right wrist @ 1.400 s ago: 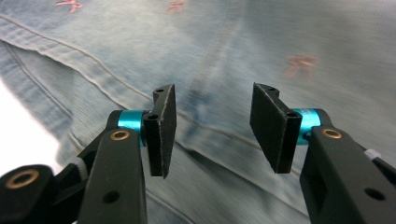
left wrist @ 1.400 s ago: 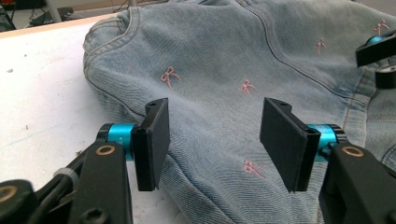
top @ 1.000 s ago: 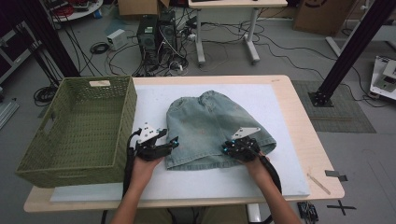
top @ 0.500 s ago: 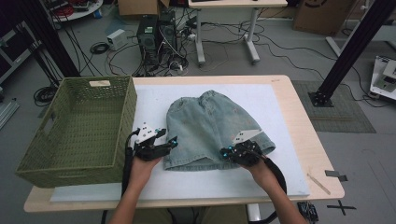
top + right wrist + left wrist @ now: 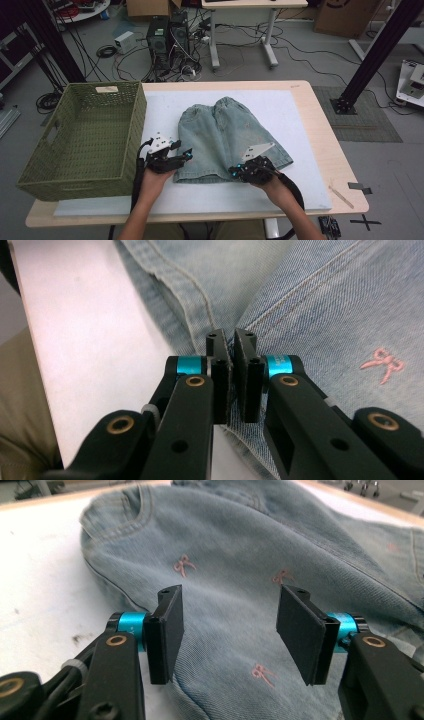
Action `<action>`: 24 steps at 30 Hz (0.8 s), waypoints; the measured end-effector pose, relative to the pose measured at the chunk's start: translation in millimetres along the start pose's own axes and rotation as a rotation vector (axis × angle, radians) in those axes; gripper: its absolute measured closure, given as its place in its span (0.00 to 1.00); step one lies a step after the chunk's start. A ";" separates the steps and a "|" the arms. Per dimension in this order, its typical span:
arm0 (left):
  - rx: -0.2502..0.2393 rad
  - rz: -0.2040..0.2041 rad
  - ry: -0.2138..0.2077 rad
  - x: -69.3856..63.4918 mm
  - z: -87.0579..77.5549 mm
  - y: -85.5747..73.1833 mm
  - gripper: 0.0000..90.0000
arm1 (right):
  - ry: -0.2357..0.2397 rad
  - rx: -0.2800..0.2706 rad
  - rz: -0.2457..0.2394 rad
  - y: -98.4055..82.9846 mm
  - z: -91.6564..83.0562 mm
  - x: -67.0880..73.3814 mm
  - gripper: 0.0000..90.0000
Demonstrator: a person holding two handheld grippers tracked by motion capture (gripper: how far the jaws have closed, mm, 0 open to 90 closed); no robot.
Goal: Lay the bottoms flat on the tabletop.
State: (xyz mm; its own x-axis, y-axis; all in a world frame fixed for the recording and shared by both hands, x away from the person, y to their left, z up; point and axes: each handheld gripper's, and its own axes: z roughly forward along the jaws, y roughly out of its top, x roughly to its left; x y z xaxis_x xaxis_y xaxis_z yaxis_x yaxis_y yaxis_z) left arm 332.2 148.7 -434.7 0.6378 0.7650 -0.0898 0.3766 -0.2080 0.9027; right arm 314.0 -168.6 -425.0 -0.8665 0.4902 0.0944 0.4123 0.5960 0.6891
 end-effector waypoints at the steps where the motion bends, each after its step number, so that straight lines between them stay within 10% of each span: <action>1: 0.014 0.008 0.000 -1.0 1.5 -0.9 0.50 | 0.003 0.003 0.002 -1.3 1.6 -0.5 0.96; 10: 0.092 0.036 0.007 -5.6 8.6 -5.3 0.52 | -0.111 -0.130 0.097 -18.7 -24.4 -28.0 0.60; 20: 0.066 0.030 0.029 -4.2 6.6 -6.7 0.49 | -0.465 -0.124 0.256 -66.4 -65.4 -83.4 0.64; 24: 0.087 0.024 0.038 -3.6 7.9 -7.6 0.51 | -0.477 -0.050 0.289 -78.4 -63.9 -92.0 0.78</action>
State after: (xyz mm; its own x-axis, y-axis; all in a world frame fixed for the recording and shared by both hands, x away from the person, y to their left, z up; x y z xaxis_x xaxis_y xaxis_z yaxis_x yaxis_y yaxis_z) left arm 332.3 142.8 -444.6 0.6222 0.7812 -0.0508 0.4195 -0.2780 0.8642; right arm 343.4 -301.1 -441.9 -0.4919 0.8696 -0.0432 0.5900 0.3694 0.7179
